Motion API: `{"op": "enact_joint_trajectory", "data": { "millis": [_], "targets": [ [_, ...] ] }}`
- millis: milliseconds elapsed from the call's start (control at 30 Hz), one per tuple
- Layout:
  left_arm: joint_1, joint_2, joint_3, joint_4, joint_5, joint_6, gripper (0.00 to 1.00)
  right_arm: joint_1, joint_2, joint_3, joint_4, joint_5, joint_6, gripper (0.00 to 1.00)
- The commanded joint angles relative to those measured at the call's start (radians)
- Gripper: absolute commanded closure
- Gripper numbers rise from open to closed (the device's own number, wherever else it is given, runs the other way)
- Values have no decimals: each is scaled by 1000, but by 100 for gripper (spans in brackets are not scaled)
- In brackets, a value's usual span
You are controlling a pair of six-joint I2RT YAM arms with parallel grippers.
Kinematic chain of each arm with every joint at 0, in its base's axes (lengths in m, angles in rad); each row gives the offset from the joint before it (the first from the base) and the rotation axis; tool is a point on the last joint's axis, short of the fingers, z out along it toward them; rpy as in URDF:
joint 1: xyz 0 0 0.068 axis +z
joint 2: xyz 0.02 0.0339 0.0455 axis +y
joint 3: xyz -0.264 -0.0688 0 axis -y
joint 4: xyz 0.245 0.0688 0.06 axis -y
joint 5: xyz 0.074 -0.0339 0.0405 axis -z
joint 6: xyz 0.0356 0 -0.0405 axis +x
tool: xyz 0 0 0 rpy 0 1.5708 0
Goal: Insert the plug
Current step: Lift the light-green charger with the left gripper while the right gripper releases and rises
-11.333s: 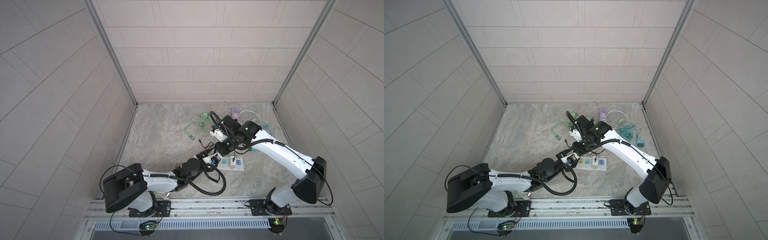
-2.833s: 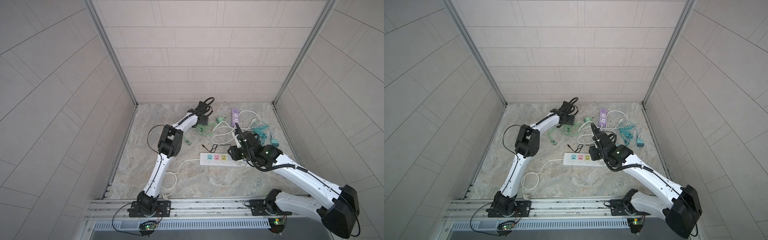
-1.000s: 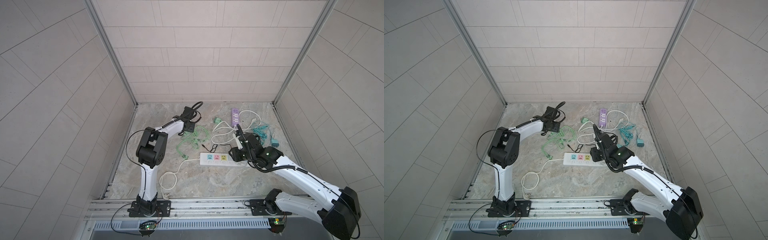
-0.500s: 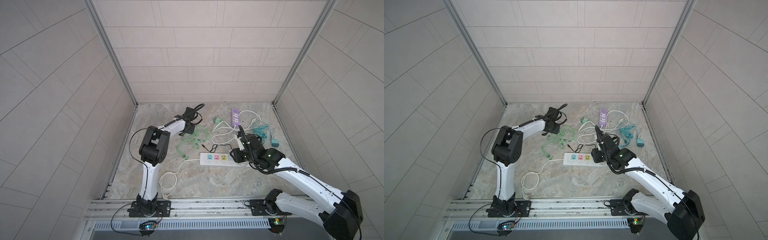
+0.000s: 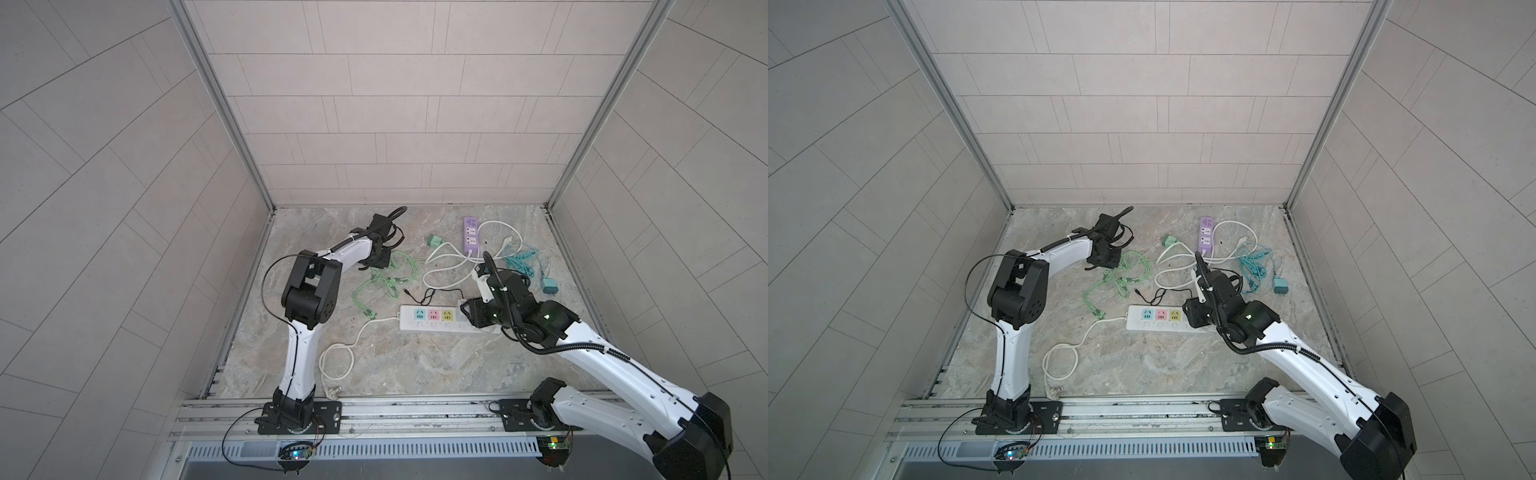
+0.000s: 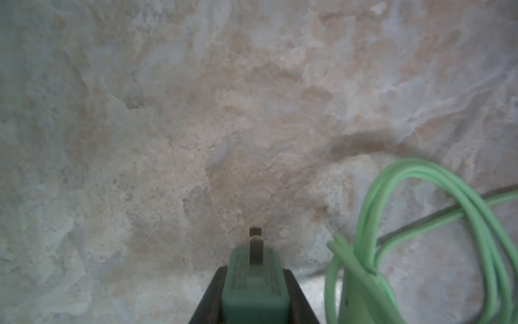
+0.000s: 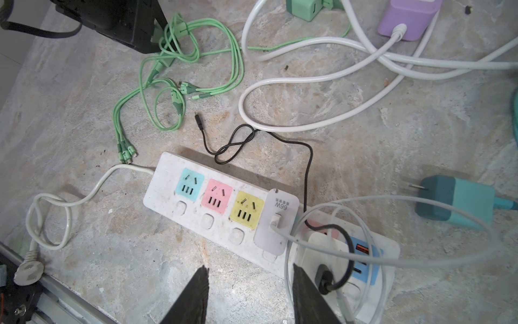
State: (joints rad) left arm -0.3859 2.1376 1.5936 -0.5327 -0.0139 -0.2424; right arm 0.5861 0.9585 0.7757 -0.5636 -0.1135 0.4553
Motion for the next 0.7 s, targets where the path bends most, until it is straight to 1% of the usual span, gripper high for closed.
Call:
{"op": "enact_joint_trajectory", "data": {
  "millis": [0,33,100,167,267,367,433,500,533,567,667],
  "targets": [
    [29,-134,-63,33,130,-145,85,-2,-59,-24,32,-71,-41,52],
    [42,-165,-80,34,171,-194,88,0,-80,-36,59,-101,-50,52],
    [54,-203,-76,-23,244,-248,94,9,-112,-63,116,-141,-59,53],
    [55,-226,-52,-105,304,-261,96,25,-134,-83,162,-169,-78,53],
    [52,-280,-80,-139,413,-291,97,73,-138,-103,211,-149,-124,55],
    [43,-358,-160,-113,494,-337,98,138,-116,-117,267,-99,-173,56],
    [38,-430,-251,-36,542,-397,97,182,-93,-126,326,-71,-200,56],
    [29,-494,-335,44,576,-463,98,214,-67,-121,367,-16,-215,56],
    [27,-523,-364,68,592,-477,97,229,-57,-117,381,16,-224,58],
    [23,-546,-384,83,600,-518,98,242,-49,-116,395,41,-233,58],
    [10,-616,-438,121,613,-579,97,296,-28,-107,411,122,-269,58]
  ]
}}
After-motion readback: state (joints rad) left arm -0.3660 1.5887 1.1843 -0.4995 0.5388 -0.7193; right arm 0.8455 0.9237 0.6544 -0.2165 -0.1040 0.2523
